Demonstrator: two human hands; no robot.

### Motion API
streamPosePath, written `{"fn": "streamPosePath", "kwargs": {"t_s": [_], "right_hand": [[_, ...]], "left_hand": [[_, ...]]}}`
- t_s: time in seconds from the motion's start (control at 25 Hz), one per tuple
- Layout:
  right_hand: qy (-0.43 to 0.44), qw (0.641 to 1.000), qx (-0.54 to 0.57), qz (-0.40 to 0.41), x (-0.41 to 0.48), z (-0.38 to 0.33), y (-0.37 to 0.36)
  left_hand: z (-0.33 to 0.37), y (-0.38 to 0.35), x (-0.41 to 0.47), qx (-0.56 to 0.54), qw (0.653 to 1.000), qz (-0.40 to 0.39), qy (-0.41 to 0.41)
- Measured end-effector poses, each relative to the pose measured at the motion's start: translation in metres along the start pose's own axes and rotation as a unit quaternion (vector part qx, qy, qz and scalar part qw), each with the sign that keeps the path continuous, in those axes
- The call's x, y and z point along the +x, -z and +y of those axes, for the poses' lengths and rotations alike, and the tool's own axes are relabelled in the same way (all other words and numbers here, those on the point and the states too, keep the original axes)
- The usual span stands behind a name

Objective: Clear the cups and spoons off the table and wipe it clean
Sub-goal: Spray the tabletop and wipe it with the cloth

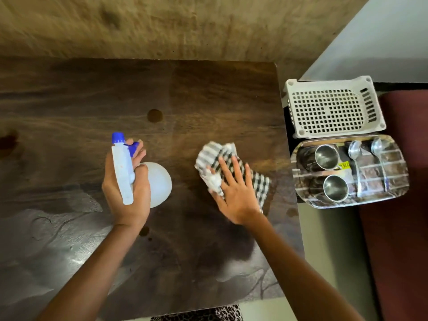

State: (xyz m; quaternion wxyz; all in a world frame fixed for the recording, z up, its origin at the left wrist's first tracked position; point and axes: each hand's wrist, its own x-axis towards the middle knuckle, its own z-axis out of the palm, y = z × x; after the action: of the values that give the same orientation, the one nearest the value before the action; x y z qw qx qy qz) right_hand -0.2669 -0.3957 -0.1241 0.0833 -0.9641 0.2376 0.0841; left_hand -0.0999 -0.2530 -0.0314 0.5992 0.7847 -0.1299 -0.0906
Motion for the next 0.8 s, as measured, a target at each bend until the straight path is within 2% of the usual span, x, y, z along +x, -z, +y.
{"fn": "streamPosePath", "kwargs": {"t_s": [0.12,0.2,0.32,0.4,0.48,0.6,0.68,0.8], "right_hand": [[-0.151,0.987,0.060,0.014,-0.027,0.046,-0.002],[-0.242,0.966,0.087,-0.005,-0.001,0.070,0.012],[-0.335,0.935,0.118,-0.002,0.058,0.086,0.030],[-0.346,0.930,0.120,0.003,0.072,0.089,0.031],[-0.302,0.947,0.108,0.011,0.055,0.083,0.021],[-0.235,0.967,0.093,0.027,-0.005,0.067,0.008],[-0.246,0.963,0.106,0.019,-0.033,0.061,0.004],[-0.287,0.951,0.112,0.005,-0.018,0.065,0.011]], "left_hand": [[0.007,-0.013,0.001,-0.011,0.999,-0.037,-0.005],[0.003,-0.023,0.006,-0.008,0.999,-0.052,-0.012],[-0.004,-0.035,0.014,0.002,0.999,-0.049,-0.010],[-0.003,-0.039,0.014,-0.002,0.999,-0.048,-0.018],[-0.003,-0.037,0.013,-0.011,0.998,-0.051,-0.044],[-0.005,-0.038,0.016,-0.013,0.997,-0.057,-0.039],[-0.004,-0.040,0.016,-0.012,0.997,-0.060,-0.037],[0.000,-0.043,0.017,-0.025,0.997,-0.055,-0.043]]}}
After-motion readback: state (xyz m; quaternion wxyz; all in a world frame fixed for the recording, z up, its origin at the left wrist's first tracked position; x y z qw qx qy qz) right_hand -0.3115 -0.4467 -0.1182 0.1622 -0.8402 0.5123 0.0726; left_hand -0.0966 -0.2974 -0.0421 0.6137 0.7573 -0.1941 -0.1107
